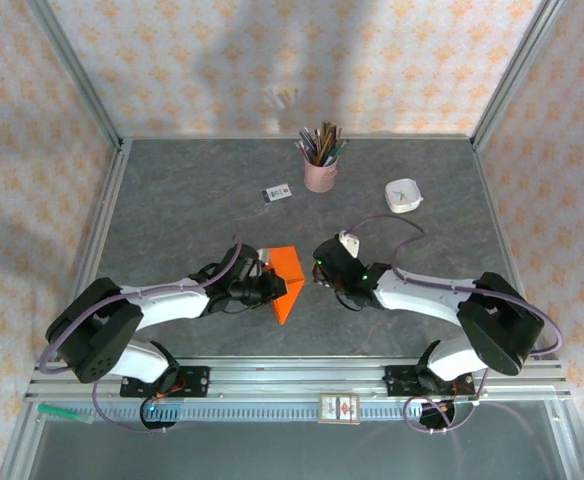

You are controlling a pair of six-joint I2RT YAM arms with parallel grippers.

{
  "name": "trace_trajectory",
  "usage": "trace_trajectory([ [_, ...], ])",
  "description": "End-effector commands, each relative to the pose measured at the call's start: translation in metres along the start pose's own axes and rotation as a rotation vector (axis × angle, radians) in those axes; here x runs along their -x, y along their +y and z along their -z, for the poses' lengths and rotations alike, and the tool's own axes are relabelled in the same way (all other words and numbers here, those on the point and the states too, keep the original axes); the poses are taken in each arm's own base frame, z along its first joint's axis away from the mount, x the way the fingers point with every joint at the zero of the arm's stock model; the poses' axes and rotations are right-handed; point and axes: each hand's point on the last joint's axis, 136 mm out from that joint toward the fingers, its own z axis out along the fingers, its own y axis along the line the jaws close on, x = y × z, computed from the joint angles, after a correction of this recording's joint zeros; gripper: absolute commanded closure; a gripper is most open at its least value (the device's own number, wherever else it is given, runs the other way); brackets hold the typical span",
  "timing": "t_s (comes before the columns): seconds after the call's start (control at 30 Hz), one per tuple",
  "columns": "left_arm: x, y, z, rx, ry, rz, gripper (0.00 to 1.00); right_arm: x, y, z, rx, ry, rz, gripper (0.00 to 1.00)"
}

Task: Fold a paper plane with a square sheet of paper (pick it up from the middle)
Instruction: Perform the fifth fold on the wing at the bottom-center of the table.

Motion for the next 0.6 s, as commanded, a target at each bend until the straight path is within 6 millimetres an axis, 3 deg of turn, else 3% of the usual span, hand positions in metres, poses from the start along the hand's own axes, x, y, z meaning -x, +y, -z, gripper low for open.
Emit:
trace_trajectory([
  [0.0, 0.0, 0.017, 0.001, 0.028, 0.008, -0.009, 0.9, 0.003, -0.006, 0.006, -0.009, -0.008, 0.014, 0.78],
  [0.3, -0.003, 0.046, 0.0, 0.046, 0.07, -0.026, 0.92, -0.001, -0.002, 0.011, 0.006, 0.024, 0.022, 0.76],
  [0.47, -0.007, 0.05, -0.005, 0.03, 0.127, -0.077, 0.93, -0.005, 0.007, 0.017, 0.036, 0.076, 0.119, 0.74],
  [0.57, -0.009, 0.04, -0.009, -0.015, 0.164, -0.151, 0.92, -0.018, 0.007, 0.019, 0.036, 0.177, 0.247, 0.73],
])
